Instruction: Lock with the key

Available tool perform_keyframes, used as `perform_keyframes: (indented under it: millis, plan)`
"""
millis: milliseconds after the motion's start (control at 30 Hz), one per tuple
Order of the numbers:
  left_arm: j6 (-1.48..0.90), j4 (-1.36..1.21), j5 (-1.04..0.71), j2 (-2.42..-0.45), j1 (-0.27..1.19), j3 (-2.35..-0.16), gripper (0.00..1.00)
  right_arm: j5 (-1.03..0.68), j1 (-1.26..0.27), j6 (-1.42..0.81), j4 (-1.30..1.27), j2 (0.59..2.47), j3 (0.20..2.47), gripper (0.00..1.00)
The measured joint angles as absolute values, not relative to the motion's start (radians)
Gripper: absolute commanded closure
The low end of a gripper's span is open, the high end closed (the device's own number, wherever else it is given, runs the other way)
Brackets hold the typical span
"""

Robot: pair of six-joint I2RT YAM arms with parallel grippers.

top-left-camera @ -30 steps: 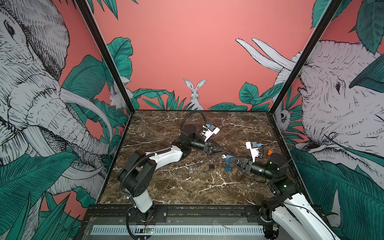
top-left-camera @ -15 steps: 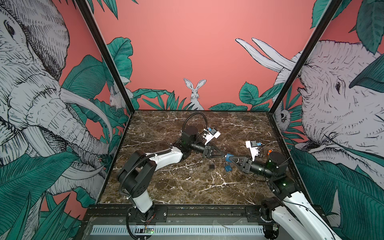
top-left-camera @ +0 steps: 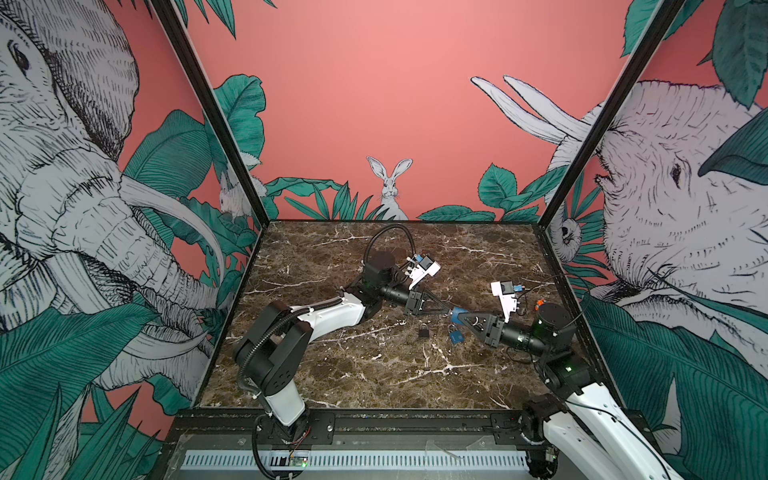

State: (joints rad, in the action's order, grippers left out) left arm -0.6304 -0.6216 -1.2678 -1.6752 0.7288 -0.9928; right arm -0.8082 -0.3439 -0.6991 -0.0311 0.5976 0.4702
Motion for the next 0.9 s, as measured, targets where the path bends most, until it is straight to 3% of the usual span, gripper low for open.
perform_keyframes:
  millis: [667,800,900]
  plan:
    - [-0.484,-0.421,-1.228,-1.610,0.714,-0.972,1.00,-0.850,-0.229,-0.669,-0.016,0.495,0.442,1.00]
    - [-0.484,-0.337,-1.073,-1.567,0.704,-0.941,1.00,-0.820,-0.221,-0.647,0.067,0.545,0.477,1.00]
    - [-0.564,-0.301,-0.790,-1.476,0.688,-0.844,1.00,-0.807,-0.220,-0.623,0.133,0.654,0.546,1.00]
